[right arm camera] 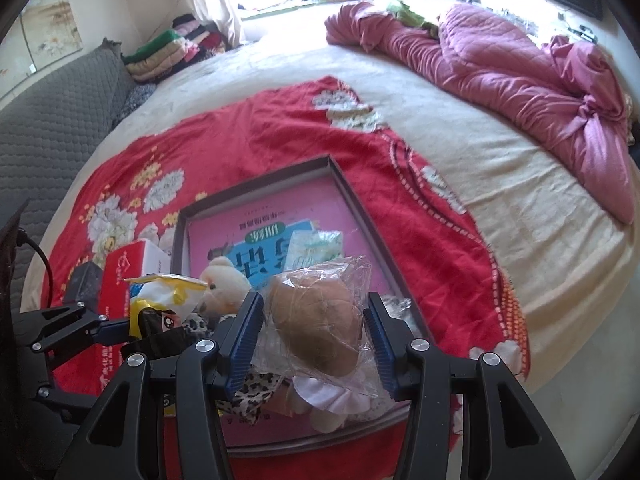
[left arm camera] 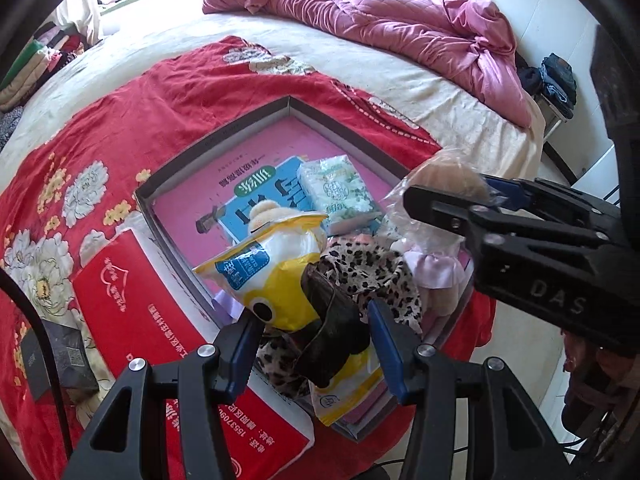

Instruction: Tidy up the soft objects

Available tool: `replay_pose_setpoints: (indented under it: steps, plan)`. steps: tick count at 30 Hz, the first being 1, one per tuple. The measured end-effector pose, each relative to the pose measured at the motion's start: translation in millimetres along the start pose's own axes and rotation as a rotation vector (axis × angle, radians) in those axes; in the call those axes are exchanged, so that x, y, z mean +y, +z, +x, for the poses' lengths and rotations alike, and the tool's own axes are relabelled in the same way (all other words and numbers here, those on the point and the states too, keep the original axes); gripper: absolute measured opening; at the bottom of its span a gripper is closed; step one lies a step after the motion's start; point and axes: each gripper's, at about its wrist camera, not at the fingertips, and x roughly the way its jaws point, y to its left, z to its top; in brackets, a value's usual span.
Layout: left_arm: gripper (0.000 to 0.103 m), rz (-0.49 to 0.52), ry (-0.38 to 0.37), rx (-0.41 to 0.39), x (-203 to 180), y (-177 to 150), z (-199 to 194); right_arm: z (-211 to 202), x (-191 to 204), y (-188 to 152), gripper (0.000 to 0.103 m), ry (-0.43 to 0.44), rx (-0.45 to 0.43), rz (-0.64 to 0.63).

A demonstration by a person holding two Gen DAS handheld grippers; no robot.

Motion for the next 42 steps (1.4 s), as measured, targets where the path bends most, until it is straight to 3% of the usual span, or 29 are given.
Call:
replay_pose_setpoints:
  steps: [10,16,26,33,35,42]
  plan:
    - [0.054,-0.008,-0.015,0.016,6.3,2.2,13.3,45.4,4.0,0.7,0.055,0.002,0.099,-0.004]
    - [0.054,-0.005,-0.015,0.018,7.2,2.6,15.3,49.1,2.8,0.5,0.058,-0.01,0.092,0.017]
    - [0.055,-0.018,-0.024,0.011,9.5,1.3,15.3,9.4,0.8,-4.1,0.069,-0.047,0.014,0.022]
    - [0.068,-0.043,-0.03,-0.008,13.8,-0.5,11.6,-30.0,-9.2,-10.5,0.071,-0.073,-0.053,0.059]
    - [0.076,-0.056,-0.031,-0.023,16.7,-0.6,9.8,-40.6,-13.4,-12.8,0.072,-0.073,-0.072,0.08]
    - [0.082,-0.075,-0.049,-0.048,23.6,-2.3,4.5,-60.4,-19.3,-18.4,0.073,-0.091,-0.102,0.107]
